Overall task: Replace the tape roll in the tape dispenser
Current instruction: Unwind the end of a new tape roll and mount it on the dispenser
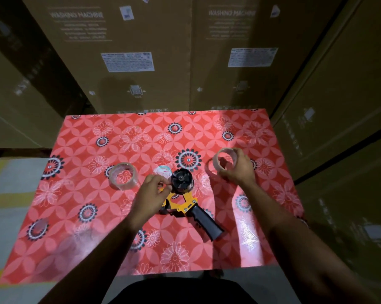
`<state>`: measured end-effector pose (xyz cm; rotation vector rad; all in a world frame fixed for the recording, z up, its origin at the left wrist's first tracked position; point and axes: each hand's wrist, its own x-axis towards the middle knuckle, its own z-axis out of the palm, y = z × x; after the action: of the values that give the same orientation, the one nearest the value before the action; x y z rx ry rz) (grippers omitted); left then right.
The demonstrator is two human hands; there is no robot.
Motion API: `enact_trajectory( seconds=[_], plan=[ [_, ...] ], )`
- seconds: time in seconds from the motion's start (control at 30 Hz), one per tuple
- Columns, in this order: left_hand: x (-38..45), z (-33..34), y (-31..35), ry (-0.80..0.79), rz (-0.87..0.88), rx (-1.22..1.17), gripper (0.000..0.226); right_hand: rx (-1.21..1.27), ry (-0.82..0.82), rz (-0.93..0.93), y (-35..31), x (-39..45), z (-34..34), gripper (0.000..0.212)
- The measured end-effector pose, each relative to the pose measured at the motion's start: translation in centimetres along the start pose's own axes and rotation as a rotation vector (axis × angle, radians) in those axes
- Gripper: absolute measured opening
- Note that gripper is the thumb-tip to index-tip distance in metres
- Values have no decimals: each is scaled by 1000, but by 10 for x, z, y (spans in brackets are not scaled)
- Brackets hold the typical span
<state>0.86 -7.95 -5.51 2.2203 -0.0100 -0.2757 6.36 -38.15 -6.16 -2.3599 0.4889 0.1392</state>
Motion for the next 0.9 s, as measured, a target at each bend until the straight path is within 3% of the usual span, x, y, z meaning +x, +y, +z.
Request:
enact_trajectory(
  seconds=[0.13,0.23,0.3,0.37,0.53,0.67,0.9],
  plan=[
    [-17,5,-19,53,89,192,18,-21,-91,75,12,1,6,118],
    [-25,9,-32,132,82,300,9,32,-16,75,14,-14,8,121],
    [-33,10,-33,186,66,328,11,-10,103,-71,8,-34,12,99],
    [-38,12,-29,189,42,279,13,-113,98,-328,-1,-59,20,73],
    [-39,17,-33,168,73,227,16,-382,-337,-862,-3,-101,64,71],
    [-41,15,-37,142,106,219,28,-364,-324,-804,1,-117,93,67],
    [-49,6,-46,100,109,279,54,-301,-210,-506,-40,-130,123,68]
  ],
)
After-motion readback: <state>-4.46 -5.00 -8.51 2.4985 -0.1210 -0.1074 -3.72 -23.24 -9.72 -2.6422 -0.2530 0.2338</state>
